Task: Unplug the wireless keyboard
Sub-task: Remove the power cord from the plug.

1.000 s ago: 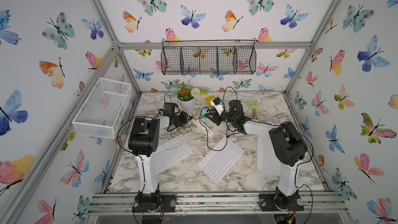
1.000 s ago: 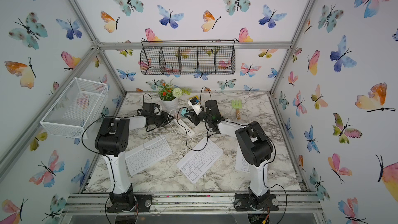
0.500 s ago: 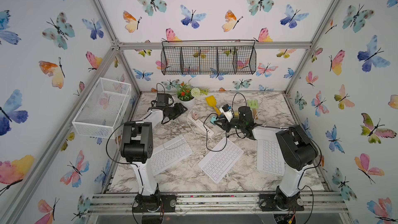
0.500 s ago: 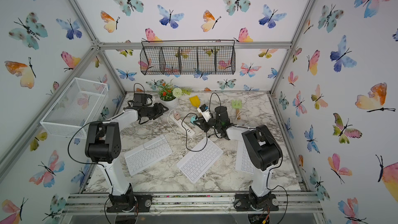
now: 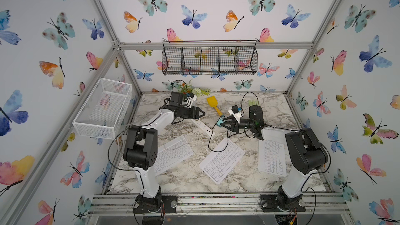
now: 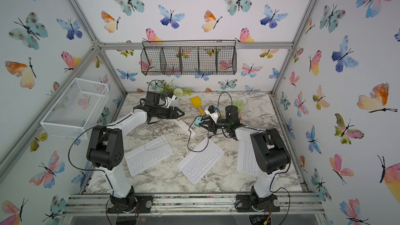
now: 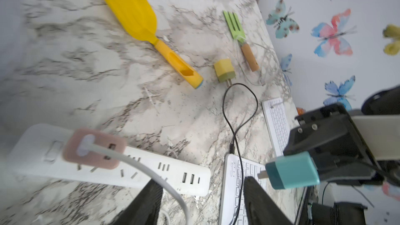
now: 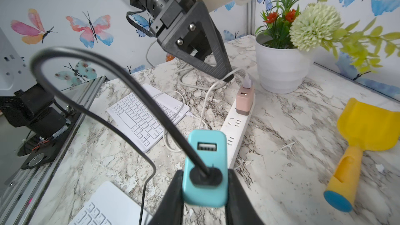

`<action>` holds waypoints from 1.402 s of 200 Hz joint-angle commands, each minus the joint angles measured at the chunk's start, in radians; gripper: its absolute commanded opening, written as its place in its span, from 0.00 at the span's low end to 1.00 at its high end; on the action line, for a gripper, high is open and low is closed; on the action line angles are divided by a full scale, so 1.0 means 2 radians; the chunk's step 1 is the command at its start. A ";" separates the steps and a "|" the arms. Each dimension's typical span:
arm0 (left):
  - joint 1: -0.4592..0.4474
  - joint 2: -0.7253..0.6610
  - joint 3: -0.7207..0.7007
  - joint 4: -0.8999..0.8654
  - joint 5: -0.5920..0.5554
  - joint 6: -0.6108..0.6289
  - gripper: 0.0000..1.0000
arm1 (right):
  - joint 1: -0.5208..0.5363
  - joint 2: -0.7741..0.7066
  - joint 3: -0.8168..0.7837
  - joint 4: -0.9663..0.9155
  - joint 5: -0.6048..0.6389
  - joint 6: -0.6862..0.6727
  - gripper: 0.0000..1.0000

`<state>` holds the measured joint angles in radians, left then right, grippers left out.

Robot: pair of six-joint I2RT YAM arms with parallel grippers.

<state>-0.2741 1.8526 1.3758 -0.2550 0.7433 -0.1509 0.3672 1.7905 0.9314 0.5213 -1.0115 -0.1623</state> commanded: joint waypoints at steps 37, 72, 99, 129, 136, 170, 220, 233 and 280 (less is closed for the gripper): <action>-0.034 -0.044 -0.005 0.001 0.101 0.138 0.64 | -0.008 0.010 0.047 -0.131 -0.079 -0.081 0.24; -0.034 -0.053 0.033 -0.048 0.042 0.169 0.65 | -0.008 0.008 0.049 -0.134 -0.076 -0.076 0.24; -0.034 -0.053 0.067 -0.107 0.010 0.176 0.65 | -0.008 0.007 0.049 -0.139 -0.069 -0.075 0.24; -0.033 -0.065 0.068 -0.132 -0.028 0.172 0.65 | -0.008 0.003 0.050 -0.146 -0.061 -0.077 0.24; -0.033 -0.065 0.069 -0.139 -0.038 0.171 0.65 | -0.008 0.001 0.050 -0.149 -0.057 -0.078 0.24; -0.026 -0.066 0.067 -0.152 -0.041 0.165 0.65 | -0.008 -0.002 0.053 -0.154 -0.055 -0.079 0.24; -0.068 -0.088 0.037 -0.116 0.065 0.244 0.64 | -0.009 -0.013 0.062 -0.180 -0.084 -0.095 0.24; -0.073 -0.075 0.040 -0.125 0.083 0.264 0.63 | -0.009 -0.012 0.069 -0.202 -0.089 -0.106 0.24; -0.098 -0.041 0.052 -0.167 0.072 0.364 0.59 | -0.009 -0.020 0.083 -0.253 -0.086 -0.137 0.24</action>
<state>-0.4557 1.7290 1.4597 -0.5247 0.8455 0.4129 0.3504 1.7874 1.0718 0.0948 -1.1503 -0.3874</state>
